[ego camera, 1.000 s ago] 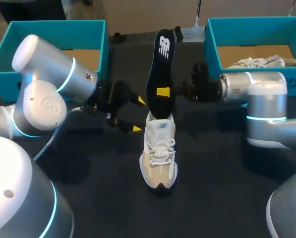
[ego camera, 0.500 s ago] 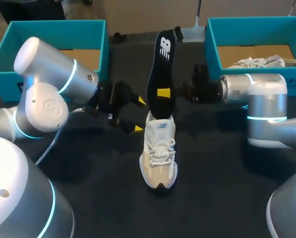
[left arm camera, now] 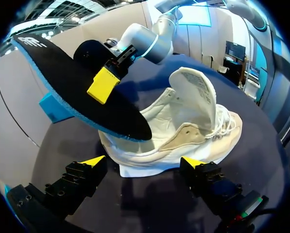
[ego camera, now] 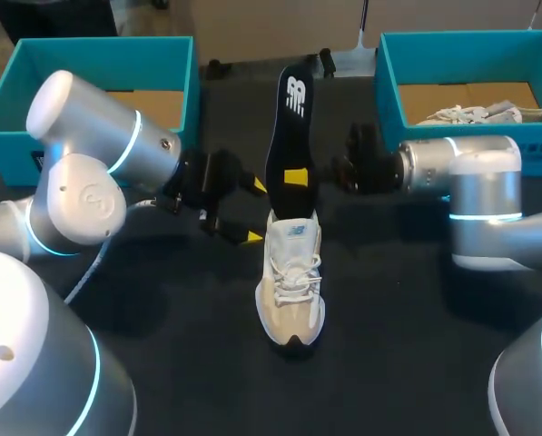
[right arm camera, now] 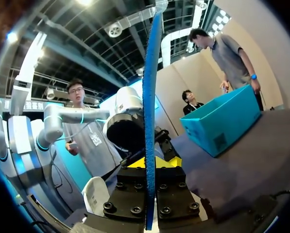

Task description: Take the shoe out of the shoebox, open the shoe tongue, remove and reinsert the insole, then place the shoe into the shoebox

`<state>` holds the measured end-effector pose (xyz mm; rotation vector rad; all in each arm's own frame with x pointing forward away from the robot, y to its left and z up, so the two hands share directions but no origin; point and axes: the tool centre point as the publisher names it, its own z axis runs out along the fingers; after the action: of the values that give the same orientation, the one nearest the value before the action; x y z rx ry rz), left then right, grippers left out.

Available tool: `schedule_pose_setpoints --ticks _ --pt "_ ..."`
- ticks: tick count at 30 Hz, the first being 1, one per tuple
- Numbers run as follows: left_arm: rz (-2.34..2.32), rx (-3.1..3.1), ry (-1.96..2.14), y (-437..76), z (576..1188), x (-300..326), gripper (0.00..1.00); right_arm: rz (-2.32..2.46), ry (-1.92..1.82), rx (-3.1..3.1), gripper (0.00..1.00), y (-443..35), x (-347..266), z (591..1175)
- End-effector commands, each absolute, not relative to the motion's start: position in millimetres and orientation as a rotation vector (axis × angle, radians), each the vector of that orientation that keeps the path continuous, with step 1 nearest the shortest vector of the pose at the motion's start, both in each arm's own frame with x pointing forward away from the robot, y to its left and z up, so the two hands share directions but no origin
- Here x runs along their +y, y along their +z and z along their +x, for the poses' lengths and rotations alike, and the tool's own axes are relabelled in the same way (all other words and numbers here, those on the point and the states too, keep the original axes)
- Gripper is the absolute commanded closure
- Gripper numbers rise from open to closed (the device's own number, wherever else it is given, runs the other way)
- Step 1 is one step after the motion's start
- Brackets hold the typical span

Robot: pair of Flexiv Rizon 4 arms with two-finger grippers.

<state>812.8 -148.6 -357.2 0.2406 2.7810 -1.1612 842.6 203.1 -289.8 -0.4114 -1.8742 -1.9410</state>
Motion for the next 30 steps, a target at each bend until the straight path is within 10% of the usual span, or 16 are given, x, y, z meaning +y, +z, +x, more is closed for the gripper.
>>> schedule_pose_setpoints --ticks 1,30 --pt "0.24 2.781 -1.157 -358 812 -149 0.0 -0.433 -1.932 -1.876 1.0 -297 206 840" --pt "0.24 2.781 -1.157 -358 812 -149 0.0 -0.599 -1.805 -1.893 1.0 -320 200 809"
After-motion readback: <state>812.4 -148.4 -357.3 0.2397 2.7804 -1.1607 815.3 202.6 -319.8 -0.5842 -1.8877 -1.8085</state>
